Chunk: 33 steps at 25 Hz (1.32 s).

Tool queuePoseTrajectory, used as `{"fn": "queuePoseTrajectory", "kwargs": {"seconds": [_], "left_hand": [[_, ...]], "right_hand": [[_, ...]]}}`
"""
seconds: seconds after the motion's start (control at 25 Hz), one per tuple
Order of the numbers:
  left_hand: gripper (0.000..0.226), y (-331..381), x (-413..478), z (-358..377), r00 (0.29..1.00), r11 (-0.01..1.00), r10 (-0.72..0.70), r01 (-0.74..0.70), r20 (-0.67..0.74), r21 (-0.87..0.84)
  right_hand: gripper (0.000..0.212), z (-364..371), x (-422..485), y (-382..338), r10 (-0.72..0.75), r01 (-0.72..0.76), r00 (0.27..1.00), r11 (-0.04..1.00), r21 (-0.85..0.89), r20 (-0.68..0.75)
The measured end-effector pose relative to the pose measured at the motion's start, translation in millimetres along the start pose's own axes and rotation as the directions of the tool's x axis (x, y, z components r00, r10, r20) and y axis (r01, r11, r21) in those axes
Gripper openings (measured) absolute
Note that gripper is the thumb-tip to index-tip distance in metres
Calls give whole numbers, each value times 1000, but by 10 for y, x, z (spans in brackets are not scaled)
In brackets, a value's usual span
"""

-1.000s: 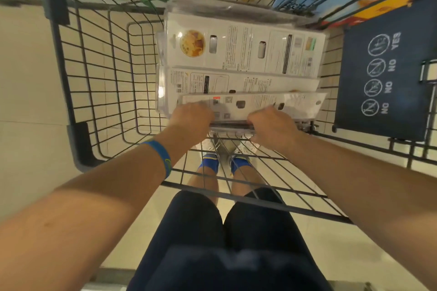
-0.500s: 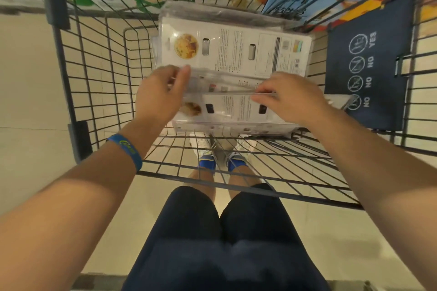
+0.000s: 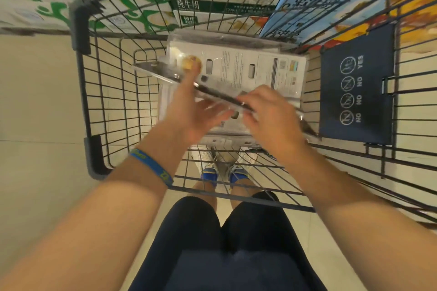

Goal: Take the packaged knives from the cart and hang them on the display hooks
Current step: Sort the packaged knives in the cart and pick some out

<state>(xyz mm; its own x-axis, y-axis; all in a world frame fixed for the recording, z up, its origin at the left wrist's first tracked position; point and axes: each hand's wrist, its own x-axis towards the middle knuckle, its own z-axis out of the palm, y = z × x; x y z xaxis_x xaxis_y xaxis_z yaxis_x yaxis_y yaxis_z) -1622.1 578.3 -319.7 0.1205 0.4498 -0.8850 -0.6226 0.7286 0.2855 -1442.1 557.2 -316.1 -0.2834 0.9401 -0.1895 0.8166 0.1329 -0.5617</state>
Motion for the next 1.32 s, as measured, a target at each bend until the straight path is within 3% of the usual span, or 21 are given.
{"fn": "queuePoseTrajectory", "kwargs": {"seconds": [0.12,0.2,0.24,0.32,0.44,0.56,0.68,0.72,0.76,0.8,0.88,0.92,0.96,1.0,1.08,1.24,1.32], "left_hand": [[20,-270,83,144,997,999,38,-36,-69,29],[15,-351,142,30,996,998,53,-54,-77,-16],[20,-362,164,-44,997,997,46,-50,-58,-53],[25,-361,179,-159,998,989,42,-47,-38,-142],[21,-320,152,-239,997,971,30,-45,-68,-235],[20,-263,74,-311,995,973,8,-30,-96,-230],[20,-276,-105,-341,997,980,22,-37,-81,-194],[22,-289,-158,-347,998,982,30,-40,-56,-183],[25,-302,-201,-353,999,981,35,-39,-24,-188],[27,-314,-234,-352,999,980,40,-38,9,-193],[23,-332,-244,-333,998,988,46,-41,30,-148],[21,-327,-269,-286,999,994,42,-39,27,-104],[28,-322,-308,-224,999,998,42,-41,21,-49],[36,-319,-365,-135,999,999,44,-45,24,12],[37,-286,-513,47,996,989,66,-74,67,128],[23,-3,-918,419,960,905,122,-211,251,368],[23,106,-1108,604,954,818,165,-275,252,506]], "right_hand": [[39,181,31,-94,-55,57,991,998,-7,124],[44,209,34,22,-66,71,973,997,-16,221],[49,193,34,102,-10,7,976,1000,14,219],[51,161,62,253,246,-261,964,947,187,97],[38,174,131,485,555,-502,830,788,357,-57],[34,172,116,563,768,-640,639,562,523,-44],[25,164,44,524,863,-795,438,241,556,252],[32,145,23,487,840,-818,393,133,560,374],[45,121,7,472,827,-822,380,96,561,415],[58,88,2,462,825,-804,455,220,552,334],[74,-9,15,413,669,-633,742,675,380,47],[78,-89,42,320,510,-495,859,809,318,41],[79,-167,65,196,376,-394,919,869,299,118],[77,-253,71,105,293,-334,938,904,267,184],[65,-429,46,-35,274,-323,936,918,232,219],[39,-1001,-125,-181,305,-326,945,882,342,115],[50,-1340,-224,-142,352,-346,936,920,186,1]]}}
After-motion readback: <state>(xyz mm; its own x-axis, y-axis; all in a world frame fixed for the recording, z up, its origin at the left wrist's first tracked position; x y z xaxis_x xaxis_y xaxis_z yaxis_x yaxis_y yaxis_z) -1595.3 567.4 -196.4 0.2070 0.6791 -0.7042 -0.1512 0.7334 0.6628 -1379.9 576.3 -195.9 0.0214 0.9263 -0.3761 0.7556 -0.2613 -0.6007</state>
